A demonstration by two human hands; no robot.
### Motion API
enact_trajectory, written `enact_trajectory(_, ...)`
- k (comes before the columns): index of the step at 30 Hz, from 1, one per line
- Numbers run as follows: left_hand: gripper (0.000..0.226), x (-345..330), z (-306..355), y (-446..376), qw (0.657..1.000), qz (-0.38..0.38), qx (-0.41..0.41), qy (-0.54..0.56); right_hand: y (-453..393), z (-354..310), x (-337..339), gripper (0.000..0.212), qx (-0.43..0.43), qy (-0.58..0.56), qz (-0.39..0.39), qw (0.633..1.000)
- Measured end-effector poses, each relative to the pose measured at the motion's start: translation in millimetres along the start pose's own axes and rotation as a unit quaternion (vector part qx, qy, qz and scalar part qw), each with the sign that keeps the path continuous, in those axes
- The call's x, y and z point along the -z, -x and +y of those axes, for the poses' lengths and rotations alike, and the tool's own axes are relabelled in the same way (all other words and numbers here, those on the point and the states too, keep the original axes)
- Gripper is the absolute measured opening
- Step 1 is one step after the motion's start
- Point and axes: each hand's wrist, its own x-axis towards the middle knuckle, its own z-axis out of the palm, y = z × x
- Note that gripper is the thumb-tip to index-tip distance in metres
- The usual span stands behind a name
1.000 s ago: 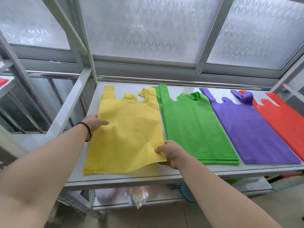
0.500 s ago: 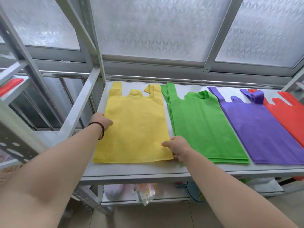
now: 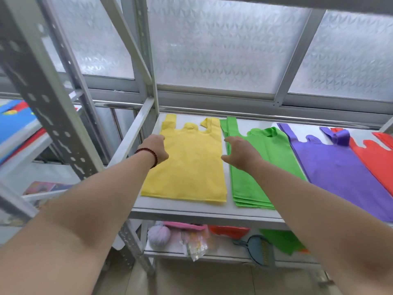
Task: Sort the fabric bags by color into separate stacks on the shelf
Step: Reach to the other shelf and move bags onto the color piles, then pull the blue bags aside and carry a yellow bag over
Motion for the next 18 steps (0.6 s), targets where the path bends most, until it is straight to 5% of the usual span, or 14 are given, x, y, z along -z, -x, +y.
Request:
enact_trajectory(8,0.054,6.0,-3.2,56.7,0.999,0.018,-0.029,-0.026,15.5,-51.4,7.8,0.054,0.097,0.085,-0.013,0.992)
enact_trajectory(18,0.05,36.1,-56.6,142.1,0.998,0.034,-0.055,0.016,73.5,-140.4,-12.5,0.058,0.148,0.056,-0.022,0.987)
